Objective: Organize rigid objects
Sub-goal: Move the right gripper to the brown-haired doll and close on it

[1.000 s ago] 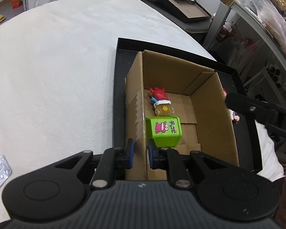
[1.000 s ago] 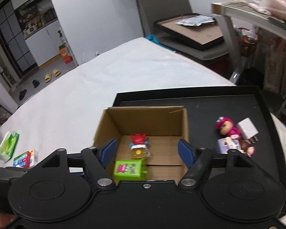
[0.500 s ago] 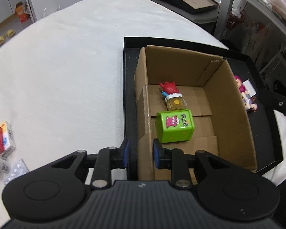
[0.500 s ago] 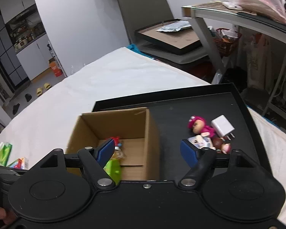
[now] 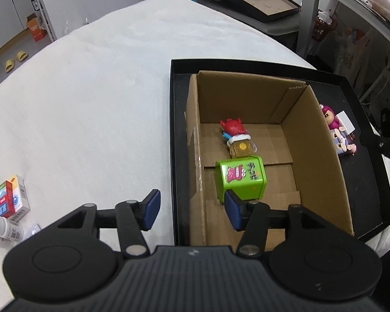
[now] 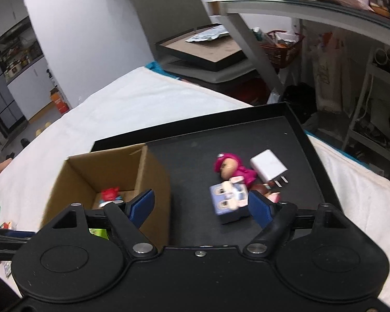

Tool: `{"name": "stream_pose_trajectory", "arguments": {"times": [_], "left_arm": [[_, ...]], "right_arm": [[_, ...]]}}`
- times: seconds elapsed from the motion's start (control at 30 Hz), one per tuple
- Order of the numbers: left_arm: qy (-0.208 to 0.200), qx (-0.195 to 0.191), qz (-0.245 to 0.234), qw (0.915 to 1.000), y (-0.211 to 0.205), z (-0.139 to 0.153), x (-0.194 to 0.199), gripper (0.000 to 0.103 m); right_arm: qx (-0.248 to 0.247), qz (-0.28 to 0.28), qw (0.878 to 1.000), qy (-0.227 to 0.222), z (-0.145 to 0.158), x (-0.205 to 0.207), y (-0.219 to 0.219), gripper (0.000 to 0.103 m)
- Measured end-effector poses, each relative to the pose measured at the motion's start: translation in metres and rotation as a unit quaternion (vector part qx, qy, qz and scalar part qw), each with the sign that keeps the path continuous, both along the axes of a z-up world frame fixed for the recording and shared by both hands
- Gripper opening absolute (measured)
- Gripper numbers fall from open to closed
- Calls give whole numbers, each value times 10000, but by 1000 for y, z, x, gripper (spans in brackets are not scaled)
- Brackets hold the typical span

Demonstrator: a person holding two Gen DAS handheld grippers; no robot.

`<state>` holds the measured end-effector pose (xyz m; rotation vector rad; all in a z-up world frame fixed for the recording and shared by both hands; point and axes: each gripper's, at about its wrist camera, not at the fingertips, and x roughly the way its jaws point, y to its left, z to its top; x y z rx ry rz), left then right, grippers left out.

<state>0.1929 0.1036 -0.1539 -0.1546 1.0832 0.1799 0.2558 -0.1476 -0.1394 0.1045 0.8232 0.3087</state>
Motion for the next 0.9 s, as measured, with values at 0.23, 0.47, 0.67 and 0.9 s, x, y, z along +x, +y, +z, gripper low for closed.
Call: {"name": "stream_pose_trajectory", "arguments": {"times": [0.23,0.47,0.67,0.9], "left_arm": [[-15,174,-68,9998,-9,1,5,55],[3,229,-35,9997,-13,0,10,55],[71,304,-45,9995,-17,-4,17,55],[242,349,-3,9991,-19,-10,25,55]], "right_arm": [[66,-315,9994,99,-24,11,-27,78],[245,-666,9971,258,-45,18,-46,78],[309,-879,9952,311,-58,30,-52,78],[468,-1082,9923,384,-73,44,-61,75]]}}
